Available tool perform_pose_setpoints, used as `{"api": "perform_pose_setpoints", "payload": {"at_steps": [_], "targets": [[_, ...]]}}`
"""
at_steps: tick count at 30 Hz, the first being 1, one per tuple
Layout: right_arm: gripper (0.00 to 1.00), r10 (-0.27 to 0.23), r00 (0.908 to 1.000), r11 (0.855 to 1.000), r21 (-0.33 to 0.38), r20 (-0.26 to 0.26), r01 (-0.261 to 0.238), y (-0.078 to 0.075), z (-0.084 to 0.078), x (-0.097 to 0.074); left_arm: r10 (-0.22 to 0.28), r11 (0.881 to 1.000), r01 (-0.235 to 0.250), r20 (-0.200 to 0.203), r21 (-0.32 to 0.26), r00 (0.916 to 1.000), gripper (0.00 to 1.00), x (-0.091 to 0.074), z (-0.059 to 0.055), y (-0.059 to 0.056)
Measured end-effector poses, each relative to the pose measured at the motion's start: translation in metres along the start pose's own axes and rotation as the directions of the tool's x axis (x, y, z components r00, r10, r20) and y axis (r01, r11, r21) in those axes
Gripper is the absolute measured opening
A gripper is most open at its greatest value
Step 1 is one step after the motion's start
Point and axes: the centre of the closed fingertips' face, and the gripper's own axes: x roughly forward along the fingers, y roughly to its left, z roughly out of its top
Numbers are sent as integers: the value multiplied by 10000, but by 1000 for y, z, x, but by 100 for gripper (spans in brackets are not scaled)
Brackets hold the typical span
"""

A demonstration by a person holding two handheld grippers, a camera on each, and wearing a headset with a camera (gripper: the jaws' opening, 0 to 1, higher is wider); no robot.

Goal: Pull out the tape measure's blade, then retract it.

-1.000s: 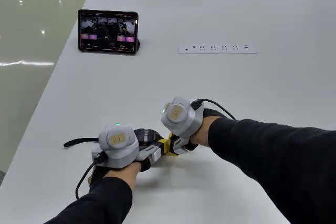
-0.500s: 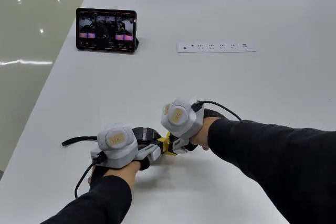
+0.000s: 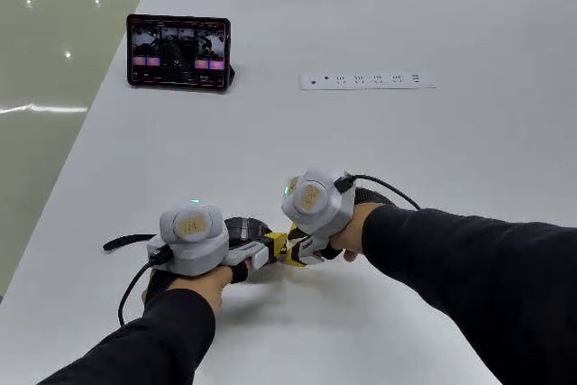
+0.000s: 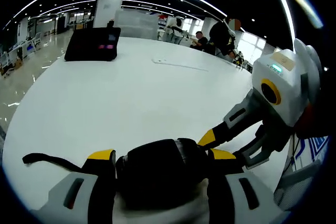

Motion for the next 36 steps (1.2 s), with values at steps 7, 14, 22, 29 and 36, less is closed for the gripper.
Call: {"api": "perform_pose_setpoints", "payload": {"at_steps": [7,14,22,29,36], "targets": [[24,-285,9991,9993,263,328,276,-7,-1,-12,-81,9999,79,113,128,9999,76,-8,2,3],[29,-633,9945,9964,614,836,583,-8,-3,-30,-624,9927,632,-106,1030,9980,86,-12,4,2],[34,-1106,9850,9898,1048,1327,970,-6,-13,-55,-1226,9819,1206,51,1457,9924,99,-20,12,-1],[38,-1443,9745,9842,1268,1716,1234,-7,-16,-72,-1429,9701,1431,-156,1961,9896,99,-27,12,4],[42,-1725,9642,9771,1588,2013,1416,-4,-38,-92,-2148,9458,2201,-483,2388,9755,99,-42,8,6]]}}
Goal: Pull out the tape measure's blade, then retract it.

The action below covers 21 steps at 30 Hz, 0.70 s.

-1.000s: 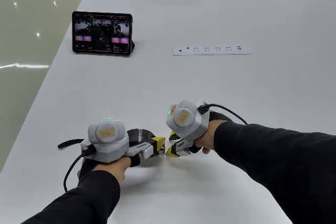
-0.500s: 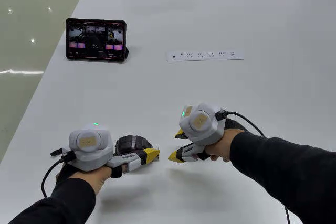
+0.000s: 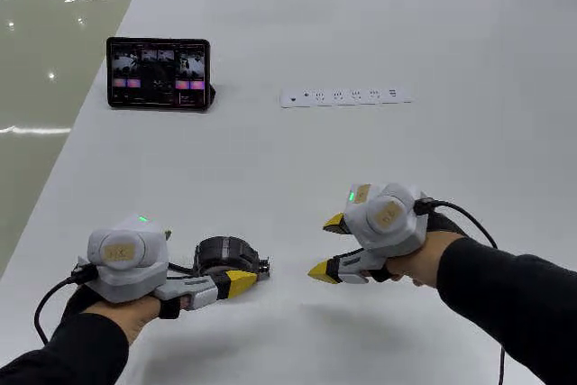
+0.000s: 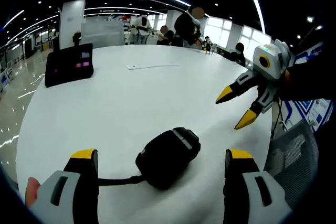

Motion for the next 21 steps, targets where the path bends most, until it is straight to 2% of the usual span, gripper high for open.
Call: {"api": "perform_pose_setpoints", "payload": {"at_steps": [1,4,10,11,14,18,21], "targets": [[43,-15,10000,9998,176,86,13,0,-4,-5,-17,10000,17,60,48,10000,99,-3,-1,2],[46,-136,9999,9993,348,101,132,0,-13,-15,-94,9999,95,-238,75,9997,99,-8,-9,4],[49,-397,9990,9966,735,196,382,-5,-31,-32,-227,9997,228,-410,9,9989,99,-19,-17,9],[50,-459,9988,9965,707,179,445,-6,-35,-36,-89,9997,101,-505,219,9987,99,-22,-19,13],[52,-614,9980,9950,803,148,600,-9,-44,-43,-32,9983,82,-872,575,9962,99,-26,-25,15],[56,-763,9968,9913,1098,236,733,-10,-55,-52,-107,9970,173,-872,751,9961,99,-33,-26,14],[61,-833,9964,9882,1302,177,804,-10,-69,-59,-146,9970,200,-728,744,9972,99,-39,-25,14]]}}
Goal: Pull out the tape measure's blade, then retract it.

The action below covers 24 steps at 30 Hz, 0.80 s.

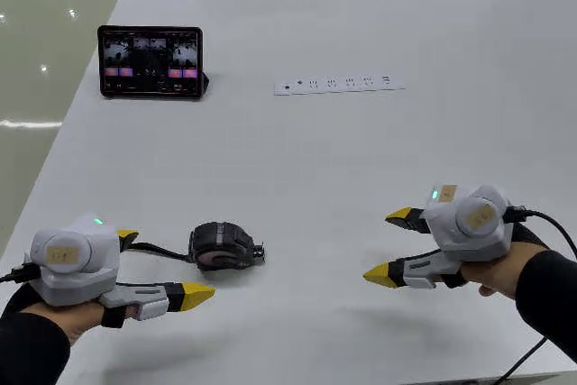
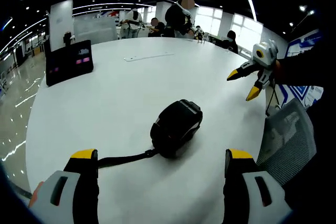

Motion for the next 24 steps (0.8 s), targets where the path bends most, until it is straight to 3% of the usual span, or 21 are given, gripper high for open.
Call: {"api": "perform_pose_setpoints", "payload": {"at_steps": [7,13,24], "targets": [[67,-243,9994,9997,80,-234,245,-8,-27,-19,-204,9995,200,185,224,9996,99,-14,-1,-4],[72,-627,9978,9967,511,-228,638,-19,-43,-36,-361,9979,370,-167,537,9992,99,-20,-9,-4],[87,-902,9948,9931,706,-467,933,-22,-70,-61,-222,9981,236,-253,571,9994,99,-24,-11,2]]}}
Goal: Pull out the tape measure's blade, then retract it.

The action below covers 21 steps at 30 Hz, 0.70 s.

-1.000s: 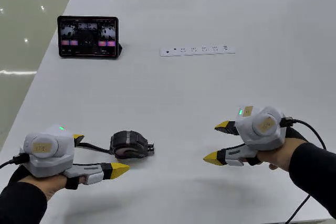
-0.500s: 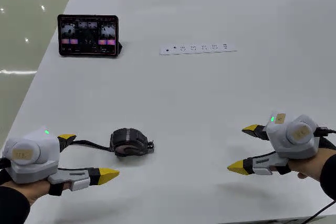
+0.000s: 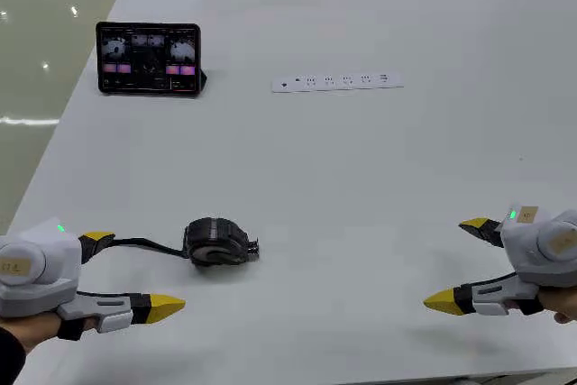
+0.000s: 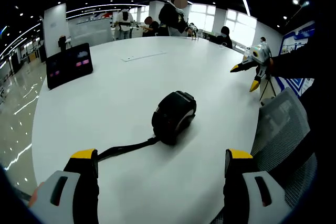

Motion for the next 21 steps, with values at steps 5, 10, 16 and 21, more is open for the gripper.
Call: {"api": "perform_pose_setpoints", "payload": {"at_steps": [5,10,16,21], "targets": [[92,-87,9998,9997,225,174,83,-2,-5,-15,33,9999,-31,-149,169,9999,99,-4,-5,2],[98,-89,9993,9992,389,354,76,-6,-8,-28,78,9999,-76,-127,149,9999,99,-6,-4,4],[99,-43,9989,9985,543,476,17,-10,-4,-35,-49,9999,50,-80,166,10000,99,-5,-4,-1],[99,-57,9989,9990,443,460,37,-10,-2,-36,135,9994,-136,55,312,9999,99,-8,-1,3]]}}
